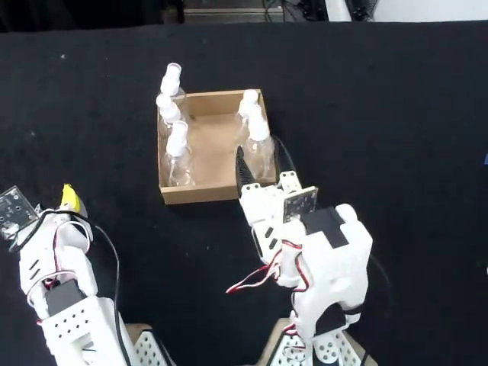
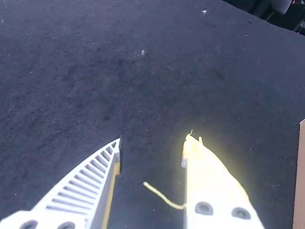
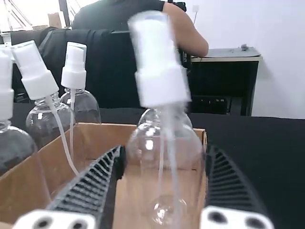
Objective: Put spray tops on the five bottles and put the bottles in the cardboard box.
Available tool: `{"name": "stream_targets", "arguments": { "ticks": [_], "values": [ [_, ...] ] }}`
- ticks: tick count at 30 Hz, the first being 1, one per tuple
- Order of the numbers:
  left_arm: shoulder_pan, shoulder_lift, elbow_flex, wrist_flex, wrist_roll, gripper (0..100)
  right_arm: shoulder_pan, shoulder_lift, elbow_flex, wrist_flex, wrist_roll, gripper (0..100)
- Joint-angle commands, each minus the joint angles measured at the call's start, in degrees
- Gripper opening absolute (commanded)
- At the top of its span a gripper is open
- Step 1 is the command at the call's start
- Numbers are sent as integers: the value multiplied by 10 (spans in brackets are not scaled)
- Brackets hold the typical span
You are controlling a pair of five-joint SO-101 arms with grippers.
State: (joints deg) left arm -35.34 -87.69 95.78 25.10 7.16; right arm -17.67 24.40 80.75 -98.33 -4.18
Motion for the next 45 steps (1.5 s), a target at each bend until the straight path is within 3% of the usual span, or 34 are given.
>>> {"name": "stream_targets", "arguments": {
  "ticks": [1,33,45],
  "values": [
    [7,-11,-12,-13,-4,191,-12,-1,5,-18,4,223],
    [7,-11,-11,-13,-4,191,-14,-52,57,-22,1,227],
    [7,-11,-11,-14,-4,192,-14,-182,132,-18,-25,227]
  ]
}}
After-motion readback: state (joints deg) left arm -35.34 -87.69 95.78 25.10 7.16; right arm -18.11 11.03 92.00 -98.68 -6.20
